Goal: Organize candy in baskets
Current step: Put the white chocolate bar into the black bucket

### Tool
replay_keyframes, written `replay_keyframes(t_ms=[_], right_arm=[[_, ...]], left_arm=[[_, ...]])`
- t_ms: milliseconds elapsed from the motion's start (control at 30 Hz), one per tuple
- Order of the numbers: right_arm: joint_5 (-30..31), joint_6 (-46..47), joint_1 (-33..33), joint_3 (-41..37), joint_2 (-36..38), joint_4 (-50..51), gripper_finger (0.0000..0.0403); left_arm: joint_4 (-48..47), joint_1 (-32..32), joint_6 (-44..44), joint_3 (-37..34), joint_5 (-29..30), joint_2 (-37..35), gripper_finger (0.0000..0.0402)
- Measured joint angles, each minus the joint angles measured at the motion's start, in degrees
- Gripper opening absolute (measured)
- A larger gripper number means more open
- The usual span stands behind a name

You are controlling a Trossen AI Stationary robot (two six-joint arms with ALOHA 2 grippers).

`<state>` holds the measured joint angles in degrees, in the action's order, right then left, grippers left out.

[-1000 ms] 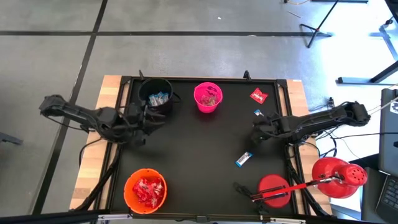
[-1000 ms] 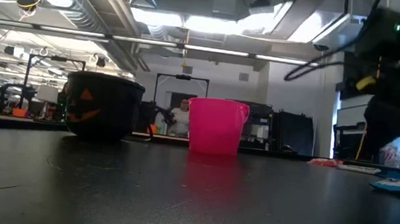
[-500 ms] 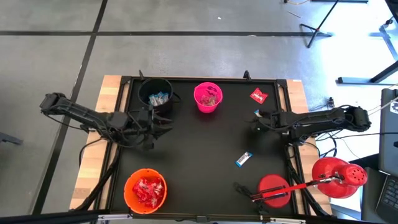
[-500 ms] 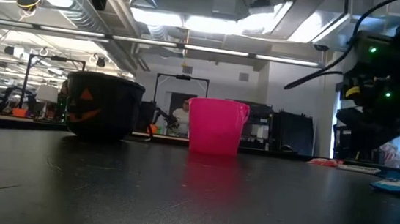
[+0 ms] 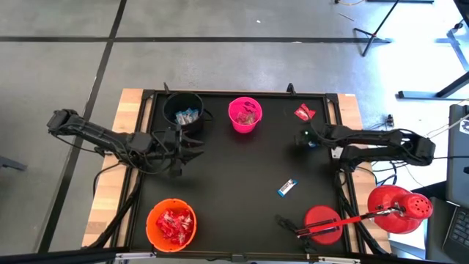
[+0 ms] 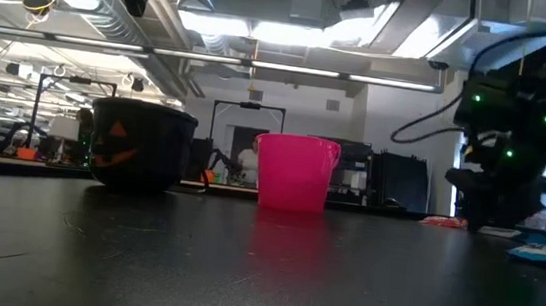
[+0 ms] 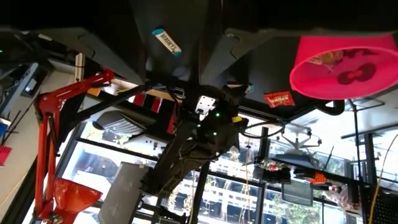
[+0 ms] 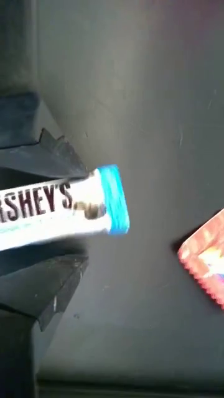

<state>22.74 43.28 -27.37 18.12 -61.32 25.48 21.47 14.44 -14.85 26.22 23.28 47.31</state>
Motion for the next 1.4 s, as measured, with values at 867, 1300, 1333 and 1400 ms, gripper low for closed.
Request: replay_keyframes(t_ms=[867,1300,1333,1400], right_arm=[[-12.0,-8.0,2.3,0.2,0.2,-4.0,0.0081],[-29.5,-7.3,4.3,3.6,0.2,-23.5,0.0085],[-30.3,-6.6,5.2,3.6,0.3,-26.3,0.0085],[-31.5,-6.1,7.3,3.6,0.3,-32.2,0.0084]], left_arm=[[0.0,0.0,-1.7,0.0,0.7,0.4,0.0140],[-0.1,0.0,-3.1,0.0,1.3,1.7,0.0140],[0.1,0.0,-3.3,0.0,1.3,2.4,0.0140],[0.1,0.0,-4.3,0.0,1.5,4.1,0.0140]])
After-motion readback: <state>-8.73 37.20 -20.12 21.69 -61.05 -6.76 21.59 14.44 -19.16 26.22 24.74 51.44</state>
